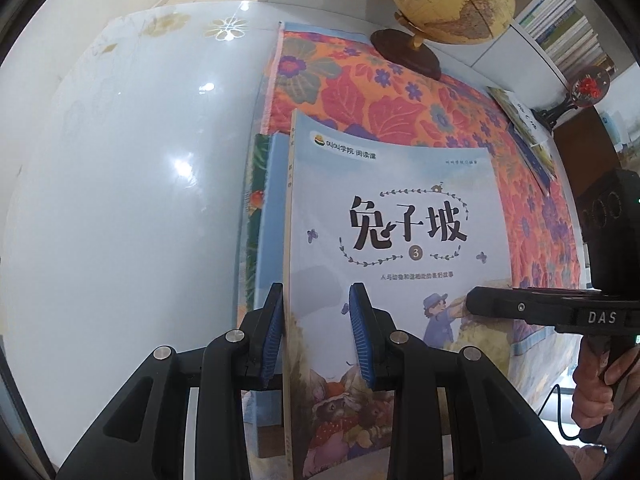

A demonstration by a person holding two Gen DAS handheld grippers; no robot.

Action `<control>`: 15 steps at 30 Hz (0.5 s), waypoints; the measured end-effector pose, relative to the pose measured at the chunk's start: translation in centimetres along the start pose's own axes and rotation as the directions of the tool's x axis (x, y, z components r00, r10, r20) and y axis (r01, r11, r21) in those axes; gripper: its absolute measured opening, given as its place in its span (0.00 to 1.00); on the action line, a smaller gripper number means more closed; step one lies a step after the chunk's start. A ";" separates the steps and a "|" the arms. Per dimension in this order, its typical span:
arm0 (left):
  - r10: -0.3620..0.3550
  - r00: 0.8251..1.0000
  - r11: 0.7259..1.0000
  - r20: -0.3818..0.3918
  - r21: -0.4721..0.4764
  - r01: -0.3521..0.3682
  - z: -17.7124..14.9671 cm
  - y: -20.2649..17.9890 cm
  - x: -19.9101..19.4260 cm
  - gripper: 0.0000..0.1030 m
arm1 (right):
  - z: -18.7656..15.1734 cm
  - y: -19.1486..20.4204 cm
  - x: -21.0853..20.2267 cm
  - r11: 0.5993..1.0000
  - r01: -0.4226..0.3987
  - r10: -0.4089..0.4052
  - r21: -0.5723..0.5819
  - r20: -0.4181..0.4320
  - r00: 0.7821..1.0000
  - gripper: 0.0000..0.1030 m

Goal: Organize books
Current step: 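Lower the rabbit book against the blue book and open both tools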

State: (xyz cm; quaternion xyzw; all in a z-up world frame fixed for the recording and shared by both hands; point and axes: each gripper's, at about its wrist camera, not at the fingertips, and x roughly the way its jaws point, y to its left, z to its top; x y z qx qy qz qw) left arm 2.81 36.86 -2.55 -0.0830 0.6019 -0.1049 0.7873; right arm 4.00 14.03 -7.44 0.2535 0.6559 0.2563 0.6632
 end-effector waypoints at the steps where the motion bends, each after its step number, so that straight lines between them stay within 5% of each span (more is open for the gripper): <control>1: -0.002 1.000 1.000 -0.002 -0.005 0.002 0.0 0.2 0.1 0.27 | 0.1 -0.2 0.0 1.000 -0.001 0.001 0.008 -0.001 1.000 0.14; 15: 0.029 1.000 1.000 0.012 -0.008 -0.028 0.1 0.3 0.1 0.30 | -0.1 -1.0 0.7 0.999 0.005 -0.005 0.042 0.000 1.000 0.16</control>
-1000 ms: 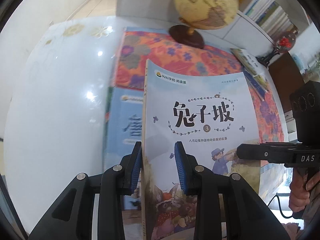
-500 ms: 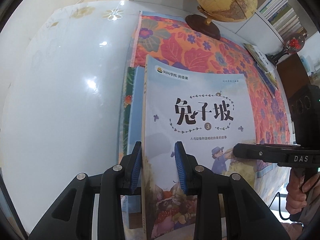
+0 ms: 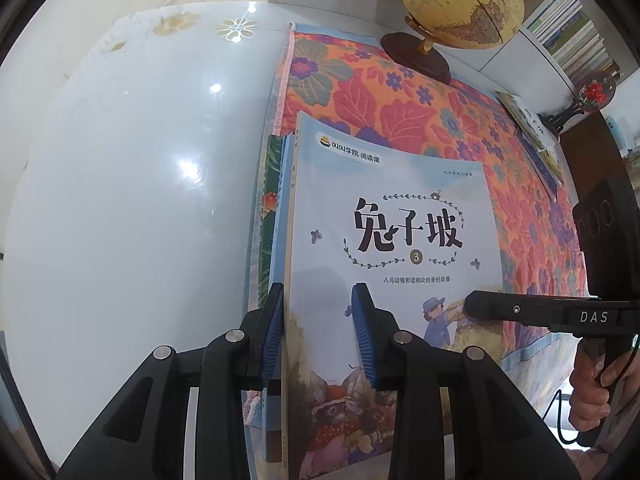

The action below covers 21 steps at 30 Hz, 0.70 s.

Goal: Organize books
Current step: 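Lower the rabbit book against the blue book and open both tools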

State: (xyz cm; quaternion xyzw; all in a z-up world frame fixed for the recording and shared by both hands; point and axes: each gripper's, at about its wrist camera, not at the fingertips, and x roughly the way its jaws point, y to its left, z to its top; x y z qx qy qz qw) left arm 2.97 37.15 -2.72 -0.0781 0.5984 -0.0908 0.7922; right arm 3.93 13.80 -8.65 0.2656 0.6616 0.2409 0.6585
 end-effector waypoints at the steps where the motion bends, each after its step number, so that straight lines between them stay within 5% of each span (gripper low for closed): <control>1: 0.011 1.000 1.000 -0.001 0.007 -0.011 0.0 -0.1 0.0 0.30 | -0.1 0.0 0.0 1.000 0.001 -0.001 -0.002 0.002 1.000 0.16; 9: 0.142 0.989 0.989 -0.031 0.037 -0.141 -0.1 -1.1 0.2 0.30 | -0.1 -0.7 -0.3 0.999 -0.029 0.029 0.045 -0.002 1.000 0.16; 21: 0.187 0.982 0.982 -0.016 -0.032 -0.187 1.2 -1.5 -1.0 0.30 | 0.1 -2.2 -3.2 0.998 0.012 -0.011 0.065 -0.025 1.000 0.16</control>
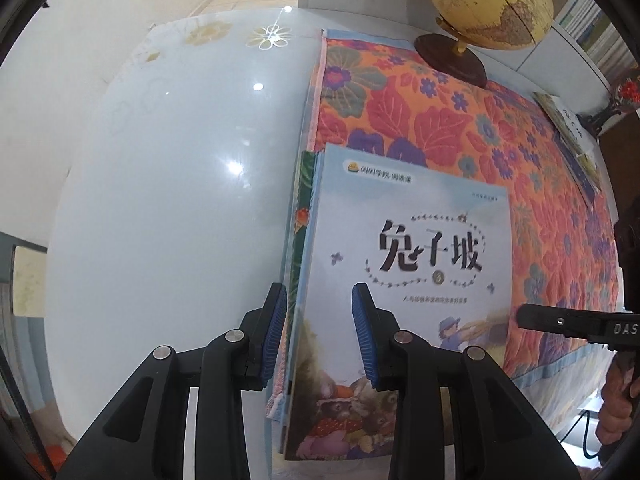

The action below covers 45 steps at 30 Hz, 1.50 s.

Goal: Organize books
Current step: 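Lower the rabbit book against the blue book and open both tools, then move both tools to the next rabbit book on the bed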

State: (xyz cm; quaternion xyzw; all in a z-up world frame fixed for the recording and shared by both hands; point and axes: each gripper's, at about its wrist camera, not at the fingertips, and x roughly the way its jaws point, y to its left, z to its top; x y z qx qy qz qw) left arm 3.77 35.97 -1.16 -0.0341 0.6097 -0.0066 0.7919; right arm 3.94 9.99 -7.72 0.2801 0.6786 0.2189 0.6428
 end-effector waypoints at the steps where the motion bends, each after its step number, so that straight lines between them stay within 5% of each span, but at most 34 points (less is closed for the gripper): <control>1: 0.004 1.000 1.000 -0.001 0.002 -0.004 0.2 -0.4 0.0 0.30 | 0.1 -0.5 -0.6 1.000 -0.004 0.004 0.005 0.007 1.000 0.16; 8: -0.011 1.000 0.999 0.004 0.050 0.011 2.2 -5.3 0.1 0.31 | 1.0 -5.6 -5.9 0.999 -0.009 0.005 0.054 0.075 0.997 0.16; 21: -0.114 0.993 0.967 0.032 0.234 0.104 9.7 -22.3 1.7 0.33 | 5.2 -17.1 -18.4 0.983 -0.050 0.005 0.176 0.249 0.969 0.16; 27: -0.208 0.977 0.929 0.055 0.323 0.179 16.0 -31.0 3.3 0.33 | 8.9 -21.7 -24.3 0.978 -0.088 0.010 0.192 0.375 0.927 0.16; 33: -0.310 0.949 0.897 0.060 0.351 0.271 22.9 -38.4 6.9 0.33 | 12.6 -25.6 -26.8 0.969 -0.118 -0.012 0.216 0.519 0.855 0.16; 38: -0.295 0.955 0.893 0.043 0.368 0.259 27.4 -42.8 11.9 0.33 | 14.4 -28.2 -26.6 0.968 -0.097 -0.061 0.233 0.590 0.805 0.16; 45: -0.276 0.959 0.903 0.067 0.361 0.234 31.2 -45.0 17.0 0.33 | 17.2 -29.8 -25.3 0.973 -0.006 -0.145 0.232 0.628 0.765 0.17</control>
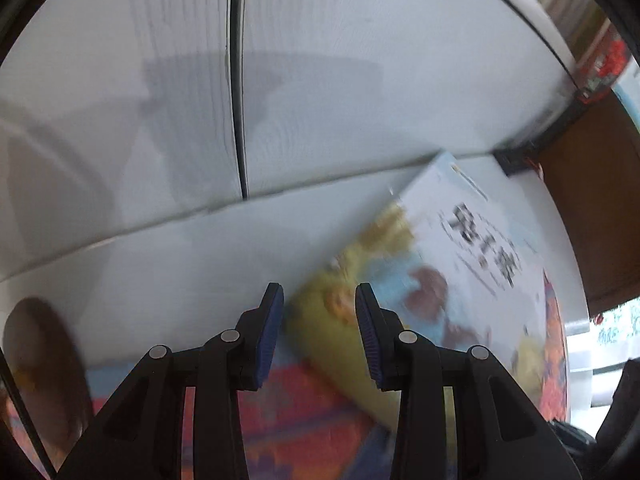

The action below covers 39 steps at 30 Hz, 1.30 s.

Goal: Organize books
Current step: 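Move both tools to the next rabbit book on the bed, then grasp the edge of the next white rabbit book with both tools and lift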

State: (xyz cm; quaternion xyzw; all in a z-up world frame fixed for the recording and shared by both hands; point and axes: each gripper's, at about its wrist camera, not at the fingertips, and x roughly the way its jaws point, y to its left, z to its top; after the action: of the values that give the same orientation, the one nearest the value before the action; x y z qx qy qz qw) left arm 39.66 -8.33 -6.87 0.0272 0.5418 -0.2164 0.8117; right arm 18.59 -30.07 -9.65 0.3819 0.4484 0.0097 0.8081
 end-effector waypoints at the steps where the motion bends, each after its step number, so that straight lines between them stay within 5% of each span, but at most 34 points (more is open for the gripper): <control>1: -0.006 1.000 1.000 0.000 0.000 0.006 0.3 0.1 0.7 0.33 | 0.3 -0.2 0.4 1.000 0.014 -0.014 -0.003 0.007 1.000 0.17; 5: -0.017 1.000 0.998 -0.011 0.053 0.018 0.7 -0.7 2.1 0.37 | 1.0 -0.6 1.3 1.000 -0.007 0.007 0.014 0.036 0.999 0.17; 8: -0.088 0.995 0.993 -0.037 0.070 0.091 0.7 -1.6 2.1 0.39 | 1.4 -0.4 1.9 1.000 -0.023 0.023 0.007 0.038 0.999 0.18; 19: -0.051 0.993 0.978 -0.103 0.194 0.070 -3.2 -2.8 -0.4 0.39 | 1.4 -1.8 0.2 0.998 -0.016 0.017 0.058 -0.008 1.000 0.22; 25: -0.029 0.991 0.979 -0.134 0.194 0.055 -9.8 -3.1 -3.9 0.39 | -1.4 -2.3 -1.6 0.997 -0.020 0.028 0.077 -0.101 0.994 0.25; 32: -0.089 0.982 0.993 -0.166 0.059 0.100 -19.4 -2.6 -9.1 0.39 | -8.3 -3.4 -3.6 0.999 0.001 0.009 0.046 -0.224 0.975 0.28; 39: -0.139 0.942 0.989 -0.306 0.003 0.147 -33.7 -4.2 -13.8 0.39 | -16.8 -4.1 -7.3 0.998 0.022 -0.041 -0.055 -0.371 0.928 0.28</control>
State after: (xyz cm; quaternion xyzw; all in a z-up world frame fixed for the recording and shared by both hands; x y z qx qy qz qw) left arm 4.46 1.71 -7.63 0.0312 0.6584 -0.2749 0.6999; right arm 0.57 -25.35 -12.13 0.3457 0.5992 0.0800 0.7177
